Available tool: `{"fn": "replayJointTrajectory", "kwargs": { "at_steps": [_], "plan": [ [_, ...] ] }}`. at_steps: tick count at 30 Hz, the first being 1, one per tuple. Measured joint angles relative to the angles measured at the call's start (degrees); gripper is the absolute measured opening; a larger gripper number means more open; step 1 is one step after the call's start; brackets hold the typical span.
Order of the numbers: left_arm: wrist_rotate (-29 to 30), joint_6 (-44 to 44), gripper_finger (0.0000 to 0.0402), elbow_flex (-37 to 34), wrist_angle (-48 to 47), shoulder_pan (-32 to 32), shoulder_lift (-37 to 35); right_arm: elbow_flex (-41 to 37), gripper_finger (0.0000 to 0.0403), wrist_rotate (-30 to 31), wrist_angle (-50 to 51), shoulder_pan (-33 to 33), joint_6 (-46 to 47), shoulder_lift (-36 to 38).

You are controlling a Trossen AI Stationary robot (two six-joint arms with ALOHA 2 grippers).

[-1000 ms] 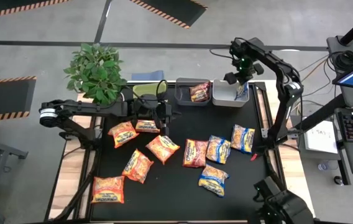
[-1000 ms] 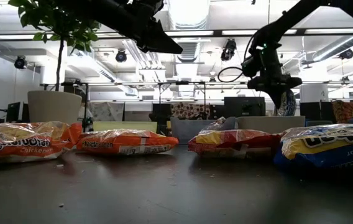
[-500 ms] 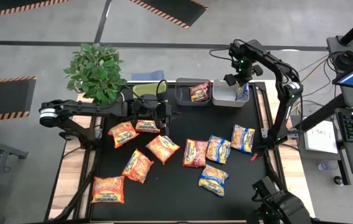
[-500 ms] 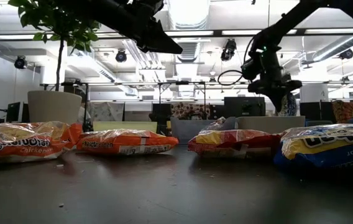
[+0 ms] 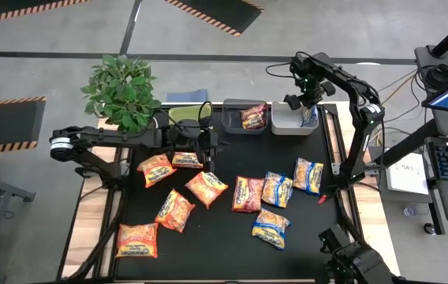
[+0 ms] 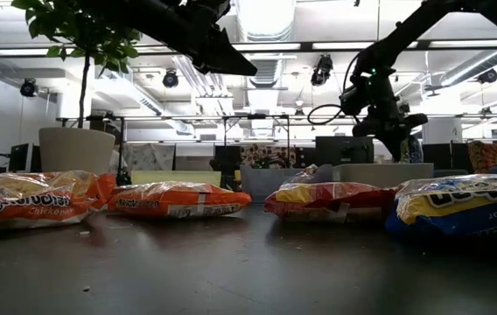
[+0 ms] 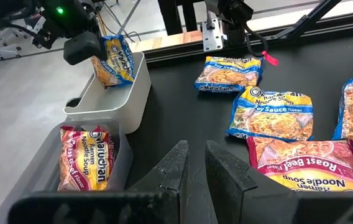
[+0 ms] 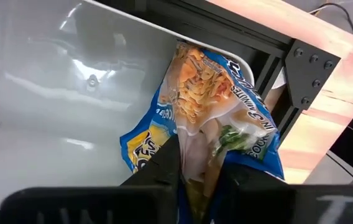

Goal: Sort Maruchan noodles
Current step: Put the blue noodle pack into the white bin

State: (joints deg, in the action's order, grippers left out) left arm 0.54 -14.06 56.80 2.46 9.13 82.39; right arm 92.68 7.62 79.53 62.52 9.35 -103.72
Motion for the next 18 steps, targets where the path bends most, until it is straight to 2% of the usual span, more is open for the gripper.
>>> {"fn": "replayJointTrajectory", "kwargs": {
  "at_steps": [8,18],
  "plan": [
    [0.0,0.0,0.0037,0.0,0.0,0.0,0.0,0.0,0.0115,0.1,-0.4,0.0,0.0,0.0],
    [0.1,0.0,0.0037,0.0,0.0,0.0,0.0,1.8,0.0157,0.0,1.3,0.0,0.1,0.3]
  ]
}}
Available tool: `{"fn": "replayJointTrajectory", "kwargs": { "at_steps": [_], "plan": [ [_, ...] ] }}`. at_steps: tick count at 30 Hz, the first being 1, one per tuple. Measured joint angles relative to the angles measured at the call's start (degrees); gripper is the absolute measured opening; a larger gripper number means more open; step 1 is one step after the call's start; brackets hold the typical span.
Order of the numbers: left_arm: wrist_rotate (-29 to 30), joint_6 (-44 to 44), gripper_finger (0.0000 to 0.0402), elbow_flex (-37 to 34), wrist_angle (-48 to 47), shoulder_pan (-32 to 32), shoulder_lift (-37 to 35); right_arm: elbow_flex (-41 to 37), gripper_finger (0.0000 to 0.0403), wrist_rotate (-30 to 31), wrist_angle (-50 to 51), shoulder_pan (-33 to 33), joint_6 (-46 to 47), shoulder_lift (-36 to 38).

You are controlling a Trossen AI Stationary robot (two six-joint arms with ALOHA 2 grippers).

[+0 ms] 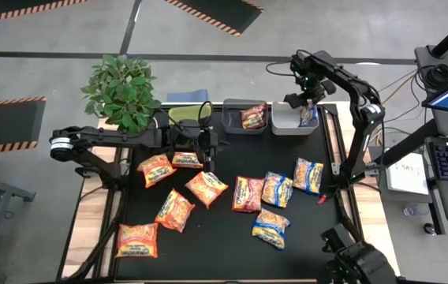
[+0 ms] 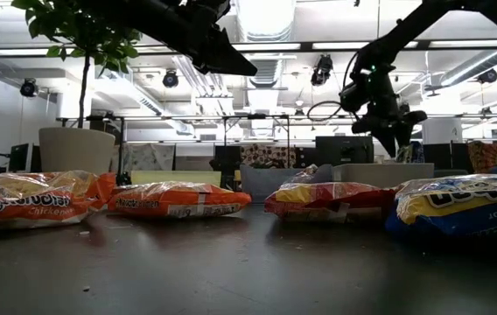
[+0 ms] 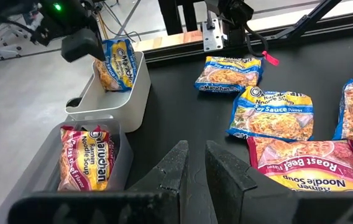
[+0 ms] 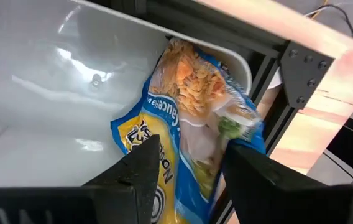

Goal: Sort Maruchan noodles
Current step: Put the blue noodle pack into the white bin, then put the orange noodle pack into the yellow bin

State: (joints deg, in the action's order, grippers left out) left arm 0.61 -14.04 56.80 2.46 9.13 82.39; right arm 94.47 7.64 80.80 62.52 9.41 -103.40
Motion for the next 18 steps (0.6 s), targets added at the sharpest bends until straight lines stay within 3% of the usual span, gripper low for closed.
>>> {"fn": "replayJointTrajectory", "kwargs": {
  "at_steps": [11,18],
  "plan": [
    [0.0,1.0,0.0037,0.0,-3.6,-0.1,0.0,6.5,0.0166,0.0,2.5,-1.2,3.6,6.8],
    [0.0,1.1,0.0037,0.6,-13.2,-1.2,0.0,6.4,0.0167,0.0,0.2,-8.3,5.0,15.7]
  ]
}}
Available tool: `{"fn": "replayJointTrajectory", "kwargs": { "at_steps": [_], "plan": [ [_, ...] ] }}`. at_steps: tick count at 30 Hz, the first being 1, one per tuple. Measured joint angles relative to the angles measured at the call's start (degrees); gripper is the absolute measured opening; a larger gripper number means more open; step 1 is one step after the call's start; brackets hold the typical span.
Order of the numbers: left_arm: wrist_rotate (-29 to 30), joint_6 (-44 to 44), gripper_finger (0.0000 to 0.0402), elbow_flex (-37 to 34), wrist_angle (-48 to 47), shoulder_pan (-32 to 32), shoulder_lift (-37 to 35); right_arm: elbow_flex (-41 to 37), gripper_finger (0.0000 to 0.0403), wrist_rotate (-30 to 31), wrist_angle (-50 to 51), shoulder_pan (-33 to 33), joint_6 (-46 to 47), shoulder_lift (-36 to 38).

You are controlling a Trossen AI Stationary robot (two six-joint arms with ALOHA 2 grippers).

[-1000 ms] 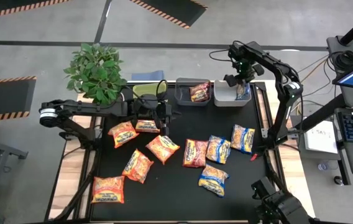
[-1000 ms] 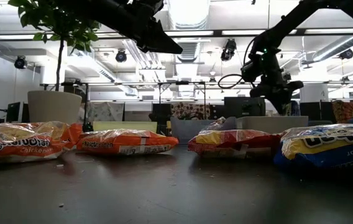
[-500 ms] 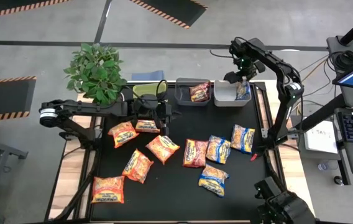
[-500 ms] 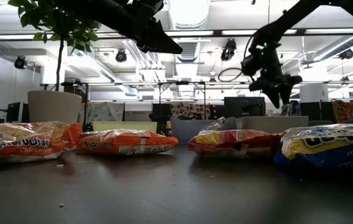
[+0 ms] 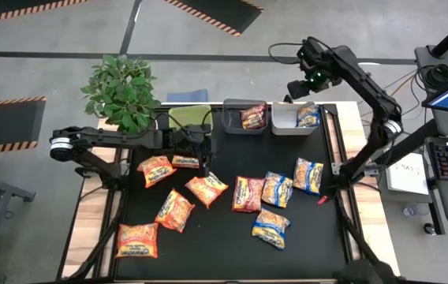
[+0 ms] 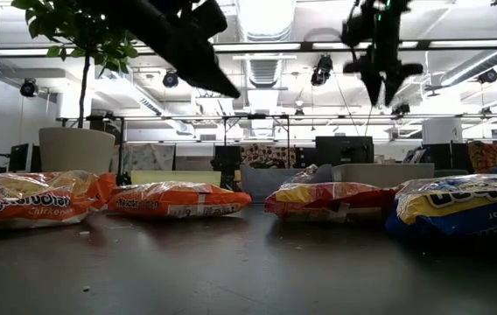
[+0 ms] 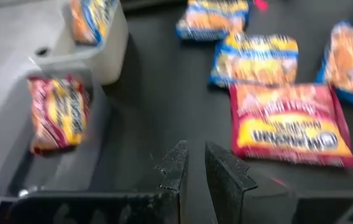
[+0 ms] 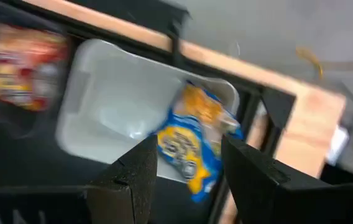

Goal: Sort Maruchan noodles
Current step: Put the orange noodle pack into the yellow bin

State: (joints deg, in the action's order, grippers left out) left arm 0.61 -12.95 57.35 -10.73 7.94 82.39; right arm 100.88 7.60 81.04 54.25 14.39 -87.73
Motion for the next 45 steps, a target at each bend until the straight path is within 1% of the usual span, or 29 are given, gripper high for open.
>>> {"fn": "replayJointTrajectory", "kwargs": {
  "at_steps": [6,10,14,19,23,27,30,34,36,38,45],
  "plan": [
    [-0.1,0.4,0.0037,0.2,-10.2,-0.8,0.0,-2.0,0.0167,0.0,-6.6,-9.8,-0.8,7.9],
    [-0.1,3.4,0.0037,0.4,-14.7,-1.5,0.0,-7.5,0.0166,-0.1,-14.6,-16.8,-0.9,14.0],
    [-0.1,6.3,0.0037,0.4,-19.9,-2.0,0.0,-16.7,0.0166,0.0,-24.4,-23.6,-0.6,20.0],
    [-0.4,8.7,0.0037,-0.3,-24.4,-3.5,0.0,-31.9,0.0167,-0.1,-40.9,-31.6,-0.4,26.2],
    [-4.0,9.9,0.0037,-2.4,-24.1,-5.7,0.0,-42.8,0.0166,-0.3,-52.1,-36.5,1.5,28.9],
    [-4.8,11.2,0.0037,-6.5,-20.1,-7.6,0.1,-51.1,0.0166,-0.3,-61.4,-40.3,2.2,30.2],
    [-4.8,13.1,0.0037,-10.1,-13.6,-8.3,0.2,-55.9,0.0166,-0.7,-69.3,-42.5,2.2,30.3],
    [-4.8,15.7,0.0037,-14.0,-5.0,-9.0,0.2,-59.9,0.0166,-5.1,-77.7,-44.7,4.0,29.4],
    [-4.7,16.6,0.0037,-15.6,-1.4,-9.1,0.2,-61.0,0.0166,-6.7,-79.5,-45.8,5.6,28.7],
    [-4.6,16.8,0.0037,-17.2,2.0,-9.1,0.2,-61.4,0.0166,-6.6,-79.8,-47.1,6.5,27.9],
    [-2.6,17.1,0.0037,-20.8,7.9,-9.1,1.5,-61.4,0.0166,-6.1,-82.3,-49.9,6.7,23.8]
  ]
}}
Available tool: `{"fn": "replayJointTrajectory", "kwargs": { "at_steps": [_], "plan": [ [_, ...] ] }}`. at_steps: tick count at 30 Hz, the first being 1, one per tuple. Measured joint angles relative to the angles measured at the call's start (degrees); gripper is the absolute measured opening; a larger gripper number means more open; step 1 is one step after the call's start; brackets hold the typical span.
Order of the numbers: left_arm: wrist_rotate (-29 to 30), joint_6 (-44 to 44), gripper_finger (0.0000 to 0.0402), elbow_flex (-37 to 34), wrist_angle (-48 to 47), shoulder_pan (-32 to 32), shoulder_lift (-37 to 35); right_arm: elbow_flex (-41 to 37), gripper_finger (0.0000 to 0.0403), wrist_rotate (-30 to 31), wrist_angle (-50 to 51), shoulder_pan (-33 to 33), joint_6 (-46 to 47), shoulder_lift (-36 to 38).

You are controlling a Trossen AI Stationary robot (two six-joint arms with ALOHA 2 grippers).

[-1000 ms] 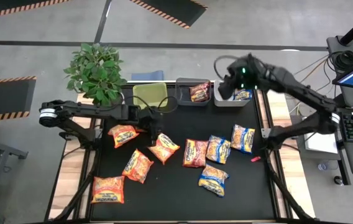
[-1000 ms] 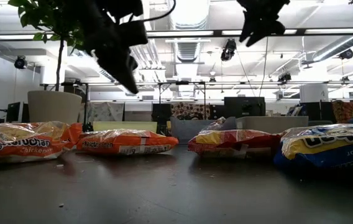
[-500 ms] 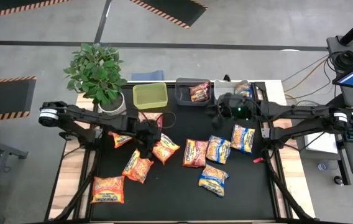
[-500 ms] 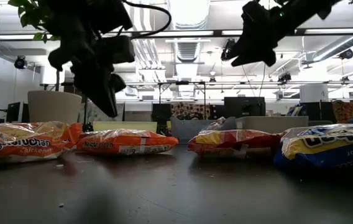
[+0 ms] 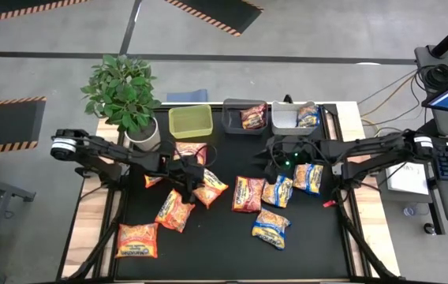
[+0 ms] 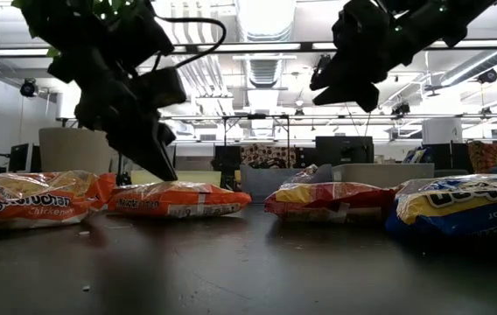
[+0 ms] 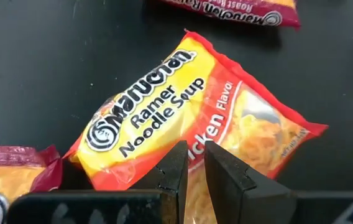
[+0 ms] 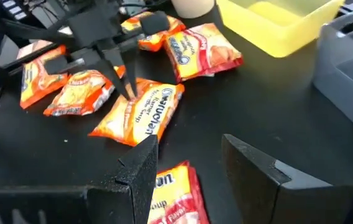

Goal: Sort Maruchan noodles
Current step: Put the orange noodle pack into the yellow bin

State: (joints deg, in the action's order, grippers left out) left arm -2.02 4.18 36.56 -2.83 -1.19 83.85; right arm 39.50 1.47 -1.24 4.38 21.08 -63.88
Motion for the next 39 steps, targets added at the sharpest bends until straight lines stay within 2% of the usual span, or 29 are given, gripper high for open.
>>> {"fn": "replayJointTrajectory", "kwargs": {
  "at_steps": [8,11,14,16,18,20,21,25,27,32,39],
  "plan": [
    [1.7,-2.1,0.0037,-0.1,8.9,0.1,5.8,0.1,0.0166,0.0,-6.5,0.0,-0.7,-4.3],
    [8.3,-3.7,0.0037,1.0,11.3,0.1,7.5,0.1,0.0166,0.0,-8.1,0.0,-0.7,-5.7],
    [18.3,-6.1,0.0037,3.5,14.5,0.4,9.5,0.1,0.0166,0.1,-9.6,0.0,0.2,-7.4],
    [26.1,-7.9,0.0037,5.7,12.6,0.7,9.6,0.2,0.0166,0.1,-12.1,0.0,2.4,-9.2],
    [28.6,-11.0,0.0037,8.0,9.5,1.3,8.9,0.2,0.0166,0.1,-12.6,0.3,5.3,-10.6],
    [26.7,-13.6,0.0037,9.3,6.6,1.9,7.2,0.6,0.0163,0.1,-12.8,0.3,8.4,-12.5],
    [23.8,-14.7,0.0037,10.0,5.9,2.2,6.5,0.6,0.0161,0.0,-12.7,0.6,9.7,-13.2],
    [3.8,-19.9,0.0037,10.1,0.9,3.4,3.0,0.7,0.0147,0.1,-12.9,1.2,14.7,-16.2],
    [-1.2,-20.8,0.0037,9.5,-1.1,3.7,1.2,0.6,0.014,0.1,-13.8,1.4,17.1,-18.0],
    [1.9,-19.9,0.0037,7.3,-8.7,4.1,-1.4,1.4,0.0139,0.0,-15.4,2.5,22.2,-21.3],
    [1.9,-18.0,0.0037,2.6,-4.1,4.1,-0.5,7.1,0.0192,-0.4,-15.0,3.3,22.6,-27.1]
  ]
}}
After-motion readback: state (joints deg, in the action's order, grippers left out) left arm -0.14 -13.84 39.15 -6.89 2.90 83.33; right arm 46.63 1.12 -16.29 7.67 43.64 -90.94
